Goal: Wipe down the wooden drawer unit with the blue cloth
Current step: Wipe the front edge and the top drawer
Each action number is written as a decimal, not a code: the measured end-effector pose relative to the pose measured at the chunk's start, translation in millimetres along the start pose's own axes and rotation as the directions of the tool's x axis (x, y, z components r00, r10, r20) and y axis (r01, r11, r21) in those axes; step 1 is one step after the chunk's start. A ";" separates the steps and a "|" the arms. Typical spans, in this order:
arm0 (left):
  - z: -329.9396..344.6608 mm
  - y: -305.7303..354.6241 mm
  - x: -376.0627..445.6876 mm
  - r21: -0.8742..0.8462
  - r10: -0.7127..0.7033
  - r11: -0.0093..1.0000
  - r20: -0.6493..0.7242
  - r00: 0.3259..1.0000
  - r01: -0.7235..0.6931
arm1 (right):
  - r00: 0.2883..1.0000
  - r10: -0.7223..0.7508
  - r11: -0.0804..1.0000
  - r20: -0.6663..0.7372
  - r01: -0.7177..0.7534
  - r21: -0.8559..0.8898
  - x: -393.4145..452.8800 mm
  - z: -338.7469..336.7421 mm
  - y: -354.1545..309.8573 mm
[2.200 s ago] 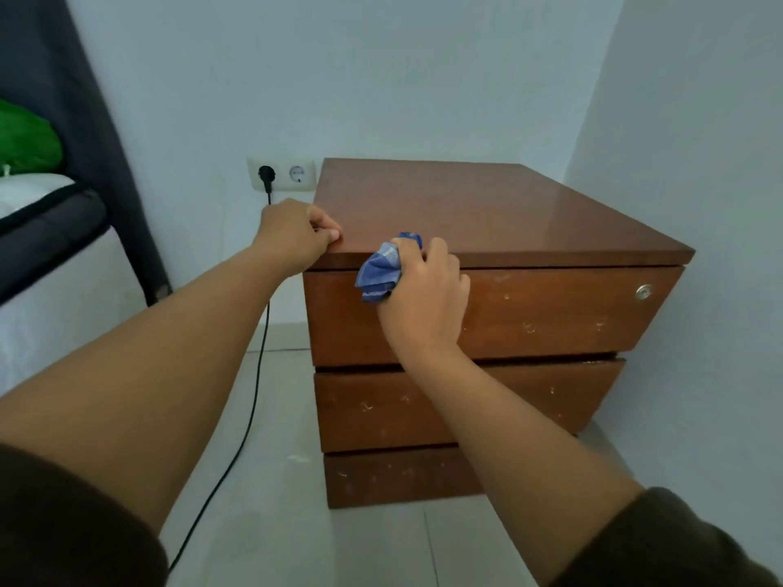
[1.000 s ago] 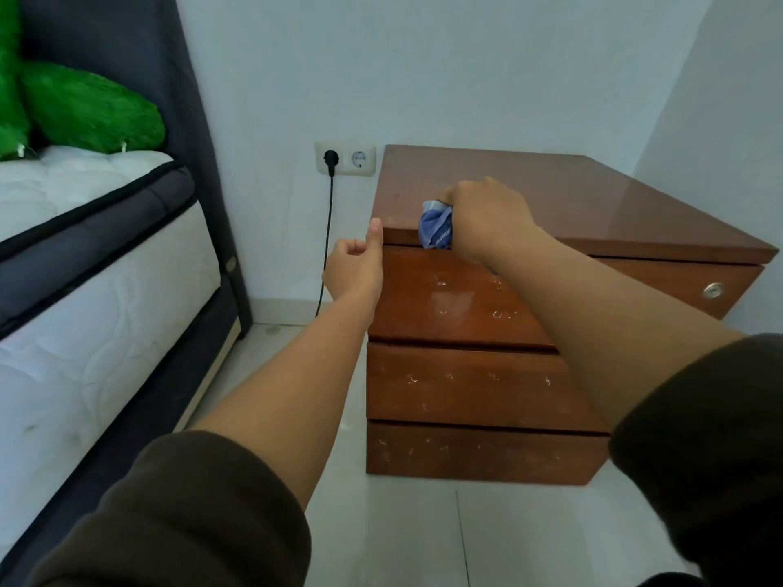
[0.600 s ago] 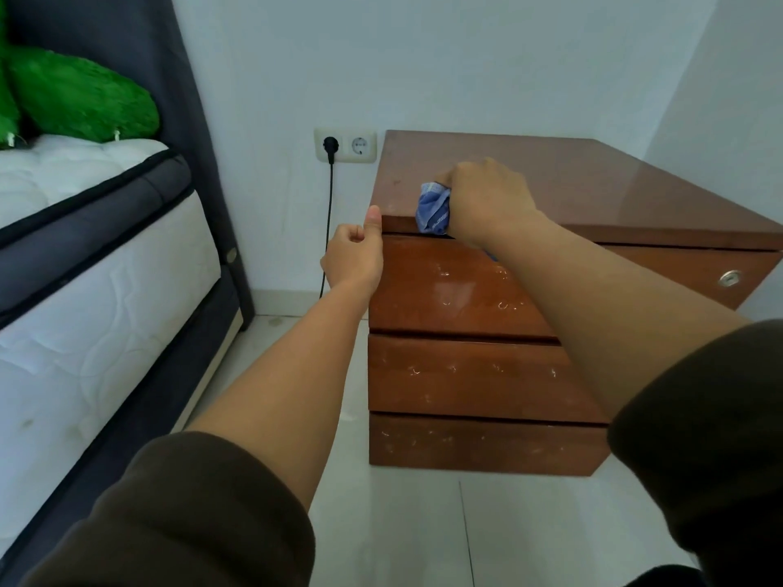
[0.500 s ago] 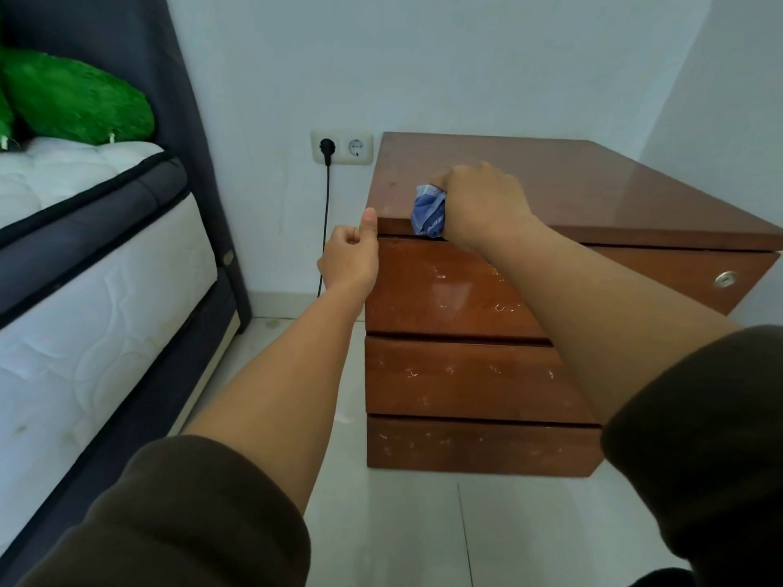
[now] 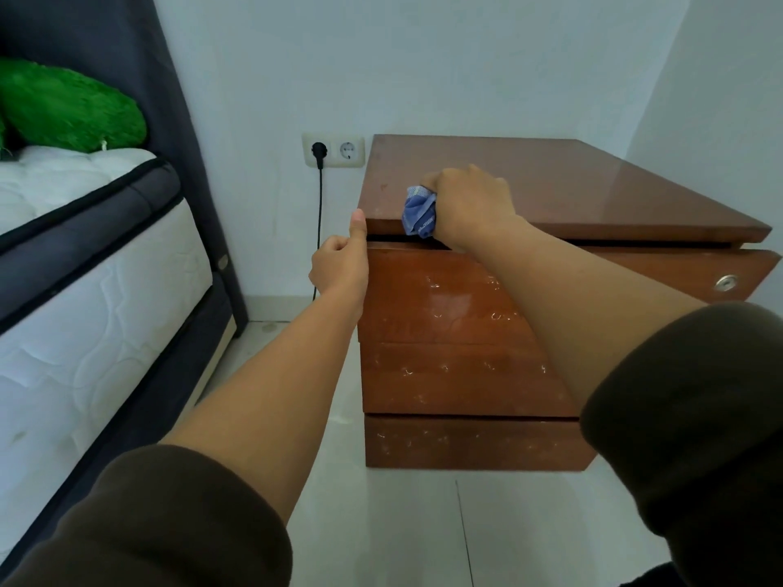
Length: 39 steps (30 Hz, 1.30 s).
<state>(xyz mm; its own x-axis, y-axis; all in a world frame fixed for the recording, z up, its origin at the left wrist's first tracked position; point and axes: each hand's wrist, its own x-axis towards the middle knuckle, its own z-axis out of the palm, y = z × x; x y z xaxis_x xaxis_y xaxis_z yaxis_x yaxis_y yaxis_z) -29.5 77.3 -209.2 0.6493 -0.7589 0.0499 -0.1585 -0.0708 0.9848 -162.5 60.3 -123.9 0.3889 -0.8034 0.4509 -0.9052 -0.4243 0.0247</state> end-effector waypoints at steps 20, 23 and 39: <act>-27.2 31.0 -21.9 0.596 0.544 0.474 0.380 0.748 -0.648 | 0.997 -0.046 0.998 0.057 0.044 0.042 -44.6 -1.7 15.4; 1.1 36.6 -36.5 0.553 0.633 0.288 0.503 0.588 -0.782 | 0.997 0.010 0.999 0.079 -0.013 0.036 -52.5 -8.3 51.3; 195.4 90.8 -139.5 0.387 0.540 0.065 0.761 0.359 -0.920 | 0.904 0.412 0.905 0.115 -0.421 0.068 -121.5 -39.6 269.1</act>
<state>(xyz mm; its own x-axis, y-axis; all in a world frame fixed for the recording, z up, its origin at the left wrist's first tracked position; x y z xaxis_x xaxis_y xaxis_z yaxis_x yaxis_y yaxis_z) -279.8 50.2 -159.2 -0.4188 -0.8033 0.4235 -0.8956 0.4425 -0.0463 -460.1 60.3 -136.7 -0.0014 -0.9490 0.3152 -0.9707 -0.0744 -0.2284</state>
